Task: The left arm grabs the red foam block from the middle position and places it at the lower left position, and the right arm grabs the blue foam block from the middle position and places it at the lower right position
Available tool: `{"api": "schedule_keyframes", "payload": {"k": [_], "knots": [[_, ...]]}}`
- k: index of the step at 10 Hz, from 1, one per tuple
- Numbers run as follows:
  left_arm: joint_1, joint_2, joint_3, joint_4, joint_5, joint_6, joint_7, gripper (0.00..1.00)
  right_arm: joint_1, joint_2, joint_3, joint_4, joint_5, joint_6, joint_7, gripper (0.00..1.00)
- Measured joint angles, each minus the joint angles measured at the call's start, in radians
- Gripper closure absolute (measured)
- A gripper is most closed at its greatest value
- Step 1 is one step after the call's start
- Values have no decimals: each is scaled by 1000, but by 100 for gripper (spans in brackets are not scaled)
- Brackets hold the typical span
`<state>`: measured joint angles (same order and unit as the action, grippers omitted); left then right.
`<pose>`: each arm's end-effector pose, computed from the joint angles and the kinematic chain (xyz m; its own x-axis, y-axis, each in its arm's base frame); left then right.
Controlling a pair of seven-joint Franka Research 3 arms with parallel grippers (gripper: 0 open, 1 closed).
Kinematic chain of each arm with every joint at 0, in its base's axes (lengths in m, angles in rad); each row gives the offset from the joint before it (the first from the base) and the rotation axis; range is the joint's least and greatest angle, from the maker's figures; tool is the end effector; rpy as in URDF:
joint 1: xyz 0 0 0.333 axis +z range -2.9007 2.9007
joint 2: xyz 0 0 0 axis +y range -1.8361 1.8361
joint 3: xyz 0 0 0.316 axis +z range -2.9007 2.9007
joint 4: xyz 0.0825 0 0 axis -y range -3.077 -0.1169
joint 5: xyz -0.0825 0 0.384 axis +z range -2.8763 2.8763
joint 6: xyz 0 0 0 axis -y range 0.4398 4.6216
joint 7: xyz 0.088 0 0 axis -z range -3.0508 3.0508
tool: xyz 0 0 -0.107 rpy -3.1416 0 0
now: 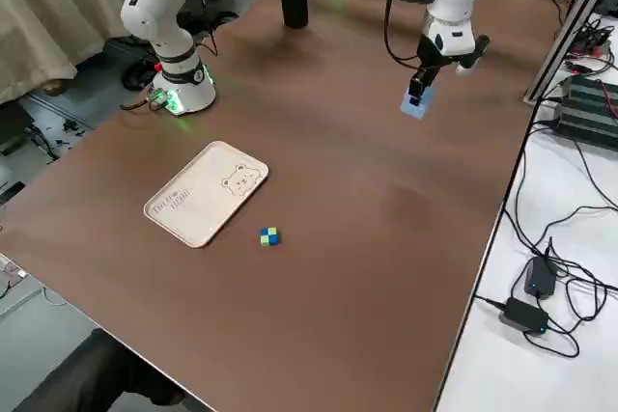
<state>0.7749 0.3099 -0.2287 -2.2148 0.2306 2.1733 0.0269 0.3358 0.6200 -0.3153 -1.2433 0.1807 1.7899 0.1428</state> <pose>0.4342 0.2711 0.2167 0.8793 0.3359 -0.3377 0.3371 -0.9397 -0.0569 0.7164 0.0849 0.4117 0.9925 -0.1143 -0.0438 -0.1138 -0.9934 0.0132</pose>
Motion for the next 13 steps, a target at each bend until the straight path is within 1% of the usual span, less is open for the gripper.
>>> {"api": "schedule_keyframes", "payload": {"k": [2,4,5,6,7,8,9,10,11,12,13], "knots": [[3,-7,-6,-22,2,3,13,38,-46,-42,-5,2,-37,-25,-1,43],[-2,-8,-21,-44,3,16,13,38,-125,-78,-12,2,-48,-57,-16,44],[-3,-7,-31,-51,4,26,14,36,-171,-91,-13,1,-48,-66,-47,44],[-5,-7,-35,-53,4,31,14,25,-214,-98,-14,0,-48,-74,-69,44],[-5,-8,-36,-53,5,33,15,9,-252,-108,-14,-10,-48,-80,-76,44],[-4,-12,-40,-52,7,33,20,0,-289,-122,-15,-28,-48,-81,-80,44],[-4,-26,-55,-50,10,24,26,0,-326,-130,-15,-40,-48,-81,-83,44],[-4,-56,-86,-42,13,-4,28,0,-361,-135,-15,-54,-49,-80,-89,44],[-4,-102,-131,-25,13,-45,28,0,-384,-138,-15,-79,-62,-72,-96,44],[-5,-154,-192,13,13,-99,29,0,-397,-139,-14,-112,-86,-48,-121,43],[-8,-188,-262,82,12,-170,25,0,-410,-144,-14,-162,-99,3,-177,43]]}}
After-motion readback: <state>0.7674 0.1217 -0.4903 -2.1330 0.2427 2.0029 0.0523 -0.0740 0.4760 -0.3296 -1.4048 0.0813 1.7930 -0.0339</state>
